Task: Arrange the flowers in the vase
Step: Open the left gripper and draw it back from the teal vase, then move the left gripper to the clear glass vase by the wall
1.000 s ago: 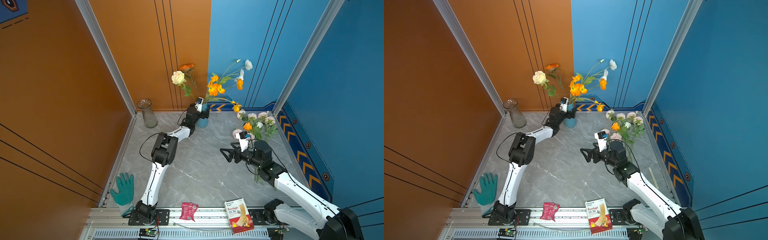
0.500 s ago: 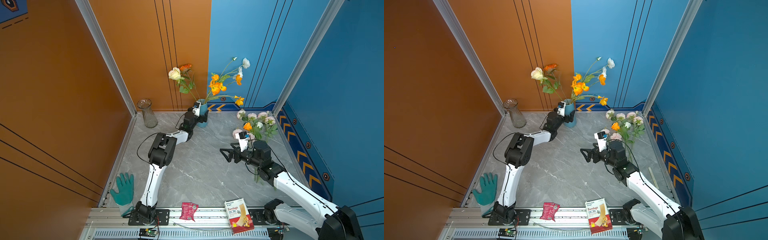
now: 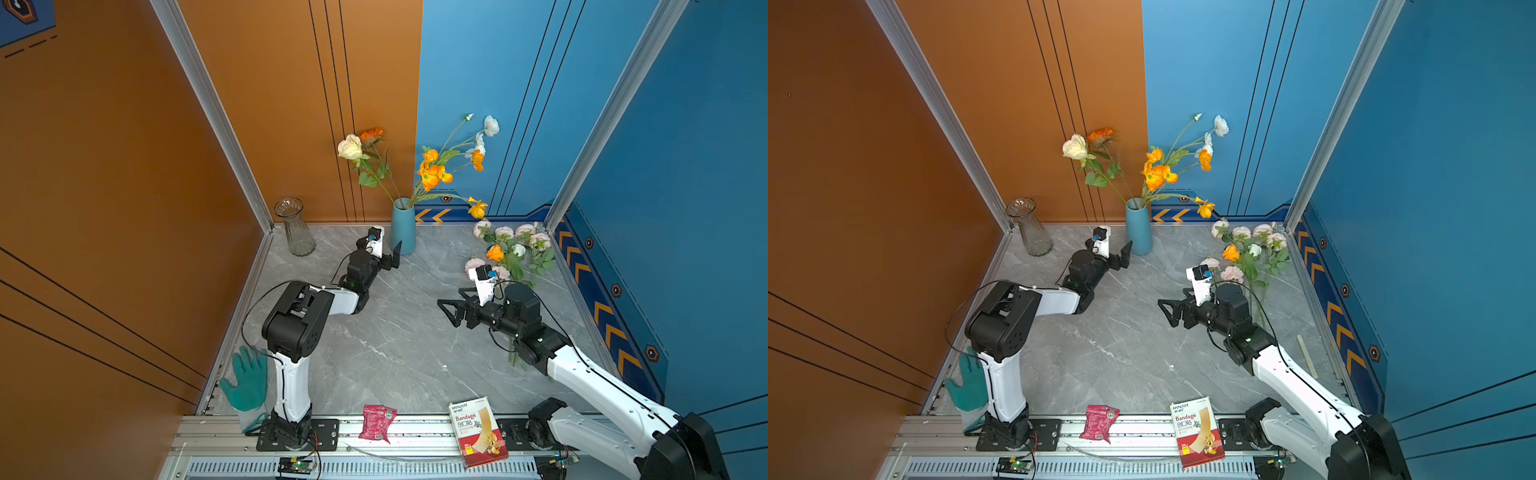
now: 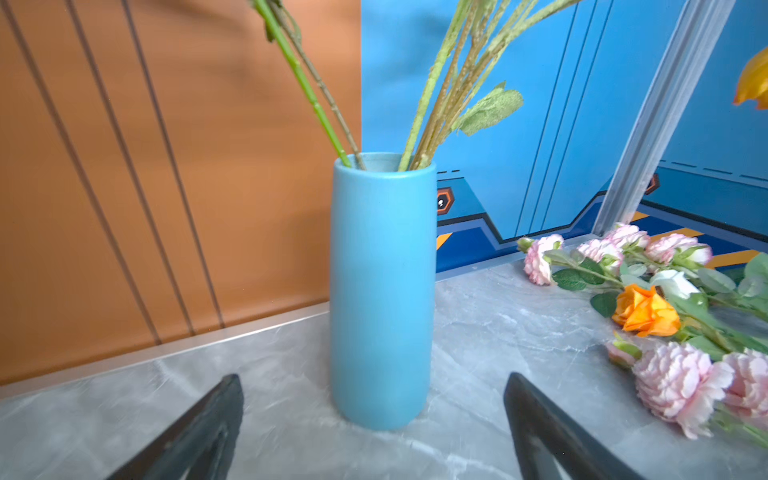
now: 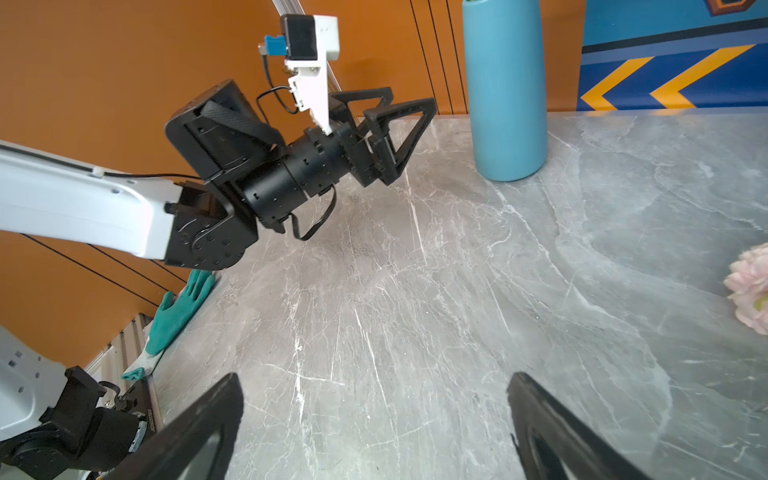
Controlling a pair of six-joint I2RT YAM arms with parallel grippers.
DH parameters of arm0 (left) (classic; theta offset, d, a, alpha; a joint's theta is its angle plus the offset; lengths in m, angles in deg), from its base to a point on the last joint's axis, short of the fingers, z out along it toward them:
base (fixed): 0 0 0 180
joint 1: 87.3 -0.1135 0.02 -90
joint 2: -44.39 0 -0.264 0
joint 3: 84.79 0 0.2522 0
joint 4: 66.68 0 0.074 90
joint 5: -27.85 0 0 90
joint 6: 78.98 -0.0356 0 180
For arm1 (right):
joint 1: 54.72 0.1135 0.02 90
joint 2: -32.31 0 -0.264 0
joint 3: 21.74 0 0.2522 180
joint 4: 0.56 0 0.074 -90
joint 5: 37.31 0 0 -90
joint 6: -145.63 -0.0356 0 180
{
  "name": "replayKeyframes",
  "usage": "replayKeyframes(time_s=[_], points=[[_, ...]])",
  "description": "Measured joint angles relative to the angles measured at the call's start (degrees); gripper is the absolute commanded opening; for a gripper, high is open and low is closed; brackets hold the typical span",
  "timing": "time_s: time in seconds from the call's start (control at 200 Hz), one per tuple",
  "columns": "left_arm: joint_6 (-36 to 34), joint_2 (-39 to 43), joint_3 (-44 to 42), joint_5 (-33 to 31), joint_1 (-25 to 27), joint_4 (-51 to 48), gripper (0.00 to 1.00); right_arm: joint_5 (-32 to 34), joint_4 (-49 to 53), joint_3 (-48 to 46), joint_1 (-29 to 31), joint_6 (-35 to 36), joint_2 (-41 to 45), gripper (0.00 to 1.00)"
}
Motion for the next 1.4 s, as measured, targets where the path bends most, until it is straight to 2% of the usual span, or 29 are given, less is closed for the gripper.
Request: replayKeyframes(time_s=[0.085,0.205,0.31,0.44,0.571,0.696,0.911,1.402], points=[[-1.9,5.8,-5.4,-6.6,-0.2,-1.7,0.98,1.0,-0.4,0.0,2.2,0.2,-1.6,1.00],[-3.1,13.0,-6.1,-16.2,-2.4,-9.3,0.98,2.4,-0.7,1.4,6.0,0.2,-5.6,1.00],[-4.4,17.0,-4.7,-23.2,-5.9,-15.4,0.98,4.0,-1.2,4.4,8.7,0.2,-9.4,1.00],[-4.9,17.0,0.9,-27.1,-9.9,-23.8,0.98,5.7,-1.0,11.4,10.6,-0.4,-15.5,1.00],[-4.7,14.9,6.7,-27.1,-13.8,-28.2,0.98,6.6,0.8,21.1,11.7,-1.7,-22.8,1.00],[-3.3,11.4,11.2,-24.7,-17.8,-30.4,0.98,6.8,1.4,25.7,13.6,-2.4,-26.6,1.00],[-3.1,3.9,18.2,-22.9,-22.6,-32.6,0.98,5.8,1.8,27.8,14.4,-3.1,-30.4,1.00],[-3.4,-10.0,31.5,-19.5,-27.3,-33.1,0.98,2.1,1.4,29.9,14.9,-2.8,-33.6,1.00]])
